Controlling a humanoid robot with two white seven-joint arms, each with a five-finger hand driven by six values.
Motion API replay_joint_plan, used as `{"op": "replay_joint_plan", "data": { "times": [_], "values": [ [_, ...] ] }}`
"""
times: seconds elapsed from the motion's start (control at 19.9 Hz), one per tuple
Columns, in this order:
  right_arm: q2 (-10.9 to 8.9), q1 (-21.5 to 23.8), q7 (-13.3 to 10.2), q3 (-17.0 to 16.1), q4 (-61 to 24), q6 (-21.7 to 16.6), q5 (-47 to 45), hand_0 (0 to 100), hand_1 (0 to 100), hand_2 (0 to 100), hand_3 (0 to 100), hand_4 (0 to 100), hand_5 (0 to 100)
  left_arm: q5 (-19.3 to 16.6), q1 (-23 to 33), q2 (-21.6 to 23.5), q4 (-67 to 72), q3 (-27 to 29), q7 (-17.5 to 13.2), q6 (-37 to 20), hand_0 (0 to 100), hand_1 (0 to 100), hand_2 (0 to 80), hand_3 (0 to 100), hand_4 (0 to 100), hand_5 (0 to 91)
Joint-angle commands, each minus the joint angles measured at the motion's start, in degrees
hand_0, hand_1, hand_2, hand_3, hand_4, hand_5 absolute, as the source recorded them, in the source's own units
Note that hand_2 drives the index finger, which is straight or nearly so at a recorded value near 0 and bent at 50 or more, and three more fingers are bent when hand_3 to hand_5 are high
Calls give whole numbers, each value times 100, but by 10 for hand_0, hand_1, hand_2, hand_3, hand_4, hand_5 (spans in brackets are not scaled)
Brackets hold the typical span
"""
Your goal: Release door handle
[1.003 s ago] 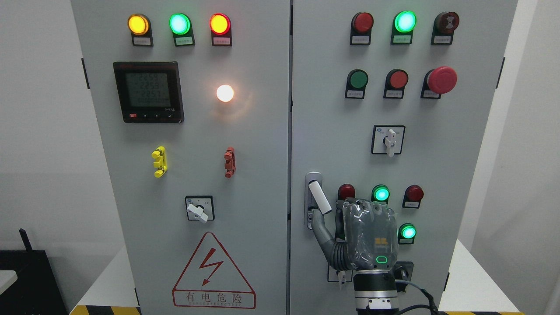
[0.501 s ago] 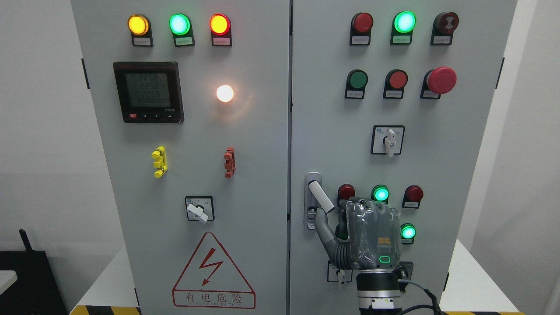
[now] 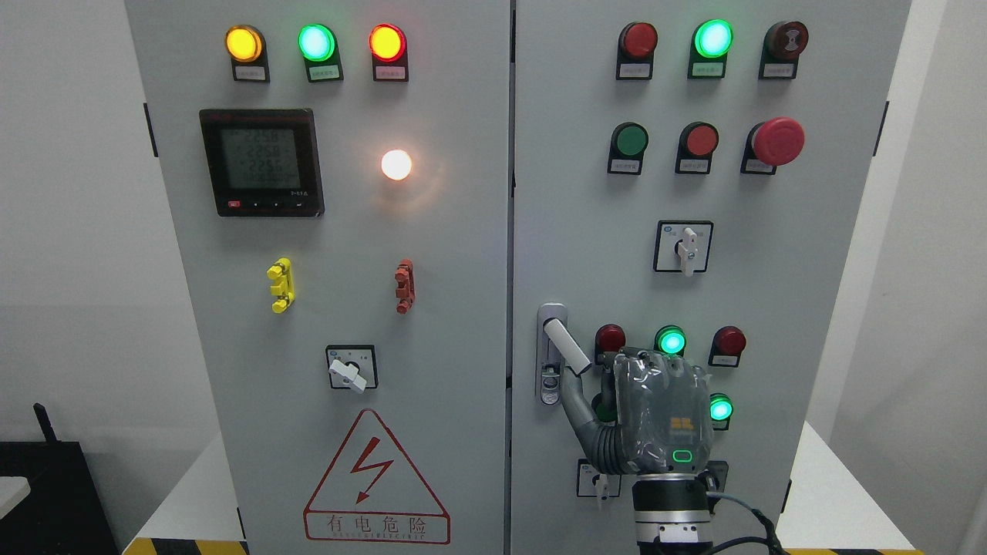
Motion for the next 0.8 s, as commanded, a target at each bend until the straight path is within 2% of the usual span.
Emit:
{"op": "replay_joint_plan", "data": {
  "times": [0.0,0.75],
  "values": [
    [-10,-19,0,-103,-56,-4,16,537,425,1000,1000,1000,980,0,0,0,-88,-70,19,-2,120,389,0,0,0,0],
    [-28,-63,9,-191,-101,-13,16,542,420,1000,1000,1000,980,1,0,0,-88,-70,19,-2,120,389,0,0,0,0]
  ]
}}
